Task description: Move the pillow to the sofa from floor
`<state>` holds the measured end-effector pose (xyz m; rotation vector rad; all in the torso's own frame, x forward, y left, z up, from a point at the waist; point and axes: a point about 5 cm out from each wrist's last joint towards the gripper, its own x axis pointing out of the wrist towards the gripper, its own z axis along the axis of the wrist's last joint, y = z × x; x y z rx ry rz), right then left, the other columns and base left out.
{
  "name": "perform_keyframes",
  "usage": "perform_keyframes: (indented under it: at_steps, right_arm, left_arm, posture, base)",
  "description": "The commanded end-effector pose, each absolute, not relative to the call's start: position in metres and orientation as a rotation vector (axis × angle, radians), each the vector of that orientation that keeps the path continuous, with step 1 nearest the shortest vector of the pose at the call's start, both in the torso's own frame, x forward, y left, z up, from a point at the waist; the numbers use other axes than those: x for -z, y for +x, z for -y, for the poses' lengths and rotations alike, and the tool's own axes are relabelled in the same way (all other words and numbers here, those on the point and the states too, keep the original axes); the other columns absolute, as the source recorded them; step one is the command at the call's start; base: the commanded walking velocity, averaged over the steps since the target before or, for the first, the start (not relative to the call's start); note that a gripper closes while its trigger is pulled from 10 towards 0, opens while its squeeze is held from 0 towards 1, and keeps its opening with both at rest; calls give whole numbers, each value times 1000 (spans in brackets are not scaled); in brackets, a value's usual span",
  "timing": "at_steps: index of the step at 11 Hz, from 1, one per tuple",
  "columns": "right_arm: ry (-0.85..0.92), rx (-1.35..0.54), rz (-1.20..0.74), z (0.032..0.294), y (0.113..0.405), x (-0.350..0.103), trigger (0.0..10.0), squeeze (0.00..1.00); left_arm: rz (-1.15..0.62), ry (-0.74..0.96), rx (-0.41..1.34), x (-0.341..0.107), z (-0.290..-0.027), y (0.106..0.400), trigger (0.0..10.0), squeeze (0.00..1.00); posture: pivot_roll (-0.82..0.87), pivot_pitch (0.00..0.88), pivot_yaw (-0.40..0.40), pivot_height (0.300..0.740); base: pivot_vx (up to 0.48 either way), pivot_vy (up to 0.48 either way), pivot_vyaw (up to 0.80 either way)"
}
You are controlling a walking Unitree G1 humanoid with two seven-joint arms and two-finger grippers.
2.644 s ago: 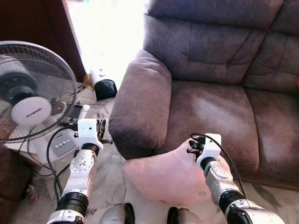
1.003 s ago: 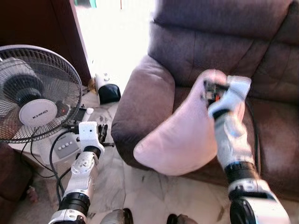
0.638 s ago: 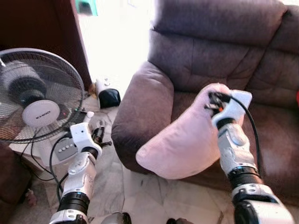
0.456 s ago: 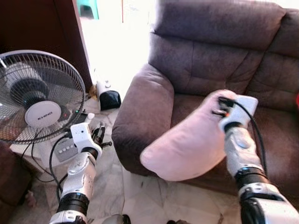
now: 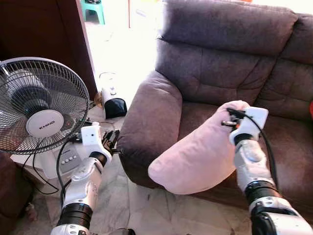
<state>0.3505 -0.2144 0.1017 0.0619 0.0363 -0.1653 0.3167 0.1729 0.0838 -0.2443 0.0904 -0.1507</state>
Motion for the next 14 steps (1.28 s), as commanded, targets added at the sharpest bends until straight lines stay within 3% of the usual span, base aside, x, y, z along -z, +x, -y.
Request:
perform_keyframes:
  at_steps: [1, 7, 12, 13, 14]
  right_arm:
    - [67, 152, -95, 211, 348, -90, 10000, 0]
    - [77, 107, -58, 201, 353, -98, 10000, 0]
    - [81, 83, -60, 194, 356, -100, 10000, 0]
    - [82, 76, -62, 192, 357, -100, 10000, 0]
    - [82, 74, -61, 191, 357, -100, 10000, 0]
  left_arm:
    - [-95, -227, 146, -83, -170, 316, 10000, 0]
    - [-106, -206, 102, -81, -179, 313, 10000, 0]
    - [-114, -212, 107, -81, -179, 312, 10000, 0]
    - [-109, -277, 97, -83, -183, 311, 10000, 0]
    - [-106, -297, 99, -84, -185, 311, 10000, 749]
  posture:
    - [107, 42, -60, 740]
    - [111, 67, -63, 740]
    - [116, 74, -67, 740]
    - [116, 76, -67, 740]
    - [116, 76, -67, 740]
  base:
    - [0, -277, 0]
    - [0, -356, 0]
    - [0, 0, 0]
    - [0, 0, 0]
    - [0, 0, 0]
